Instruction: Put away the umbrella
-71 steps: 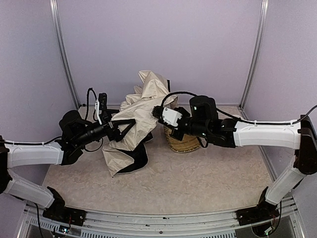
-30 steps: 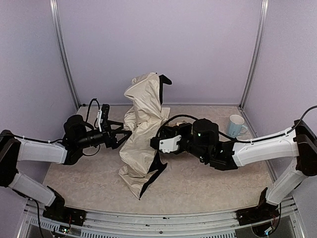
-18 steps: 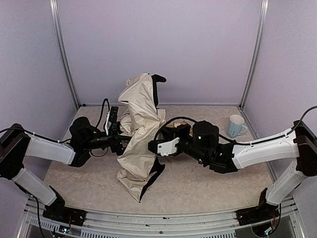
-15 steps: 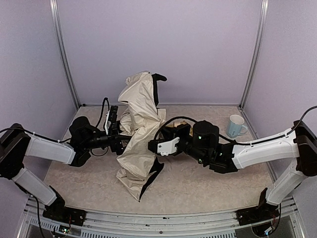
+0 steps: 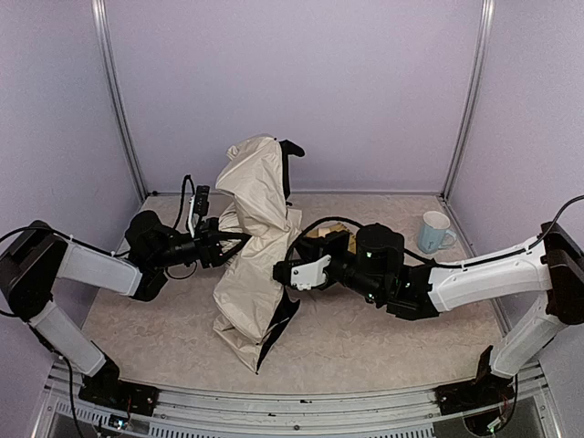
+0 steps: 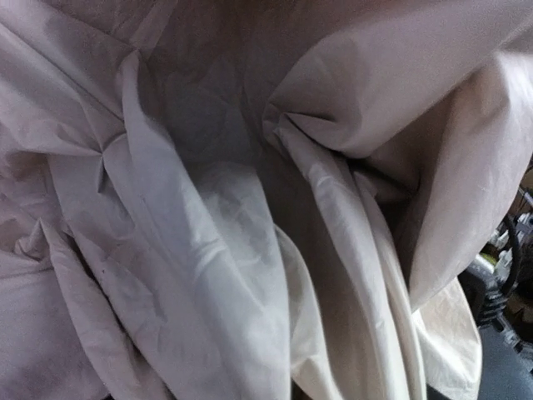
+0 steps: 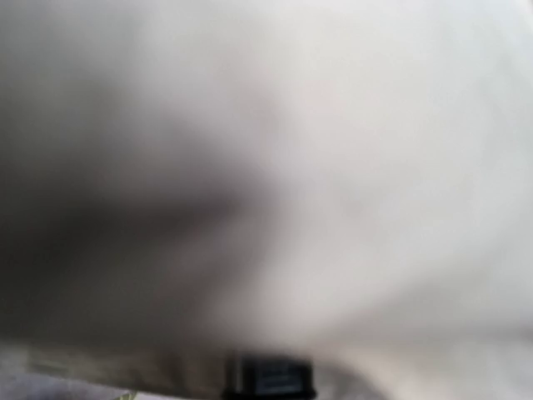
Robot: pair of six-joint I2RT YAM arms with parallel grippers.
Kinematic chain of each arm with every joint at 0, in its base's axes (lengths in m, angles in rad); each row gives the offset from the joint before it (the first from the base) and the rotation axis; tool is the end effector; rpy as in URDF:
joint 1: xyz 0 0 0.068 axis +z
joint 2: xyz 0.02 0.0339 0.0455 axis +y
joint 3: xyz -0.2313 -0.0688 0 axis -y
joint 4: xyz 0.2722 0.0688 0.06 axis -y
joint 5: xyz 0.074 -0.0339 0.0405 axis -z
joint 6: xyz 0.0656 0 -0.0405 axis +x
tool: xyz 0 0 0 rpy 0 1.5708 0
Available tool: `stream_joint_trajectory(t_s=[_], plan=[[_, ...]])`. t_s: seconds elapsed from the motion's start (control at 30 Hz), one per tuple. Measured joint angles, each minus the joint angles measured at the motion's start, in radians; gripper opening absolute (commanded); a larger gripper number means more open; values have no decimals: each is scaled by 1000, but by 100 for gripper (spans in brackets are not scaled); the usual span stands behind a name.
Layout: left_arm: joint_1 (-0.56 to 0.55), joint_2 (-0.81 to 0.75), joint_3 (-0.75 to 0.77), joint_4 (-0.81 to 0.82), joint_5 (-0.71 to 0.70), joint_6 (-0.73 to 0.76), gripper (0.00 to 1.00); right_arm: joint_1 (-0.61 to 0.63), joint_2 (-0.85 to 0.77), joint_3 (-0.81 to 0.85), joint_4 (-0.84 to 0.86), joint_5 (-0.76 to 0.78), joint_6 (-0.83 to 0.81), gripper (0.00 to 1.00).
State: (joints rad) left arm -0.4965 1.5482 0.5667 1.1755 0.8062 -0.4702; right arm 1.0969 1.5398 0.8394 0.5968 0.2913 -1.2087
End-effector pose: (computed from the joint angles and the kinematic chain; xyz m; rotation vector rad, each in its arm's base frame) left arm 0.2703 -0.2003 0.1748 0.7469 1.3955 -1.3245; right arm 0.1974 0.3435 0.2010 -1.4331 0.8776 -0.3279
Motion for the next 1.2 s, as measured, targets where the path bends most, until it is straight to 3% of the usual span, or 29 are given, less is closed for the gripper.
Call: stream_joint_trajectory(t_s=[0.27, 0.3, 0.43, 0.5, 0.63, 0.7, 0.73, 0.9, 1.2], plan=[[-29, 18, 25, 45, 35, -26, 5, 0, -3, 0, 4, 0, 24, 1], [-31, 17, 25, 52, 43, -25, 1, 0, -5, -2, 3, 1, 28, 10], [-39, 4, 25, 54, 45, -8, 0, 0, -20, -11, 16, -1, 53, 53], [-42, -13, 25, 30, 43, 16, 0, 0, -28, -14, 32, 1, 74, 64], [-43, -71, 26, -50, 37, 91, 0, -11, -75, -41, 63, 2, 129, 76], [-39, -133, 58, -132, 39, 172, 0, -80, -206, -100, 27, -93, 264, 79], [-39, -135, 61, -134, 40, 175, 0, -80, -206, -100, 27, -93, 264, 79], [-40, -181, 111, -163, 61, 192, 0, -268, -349, -101, -51, -401, 515, 80], [-126, -244, 130, -164, 99, 176, 0, -343, -280, -114, 20, -776, 816, 78]])
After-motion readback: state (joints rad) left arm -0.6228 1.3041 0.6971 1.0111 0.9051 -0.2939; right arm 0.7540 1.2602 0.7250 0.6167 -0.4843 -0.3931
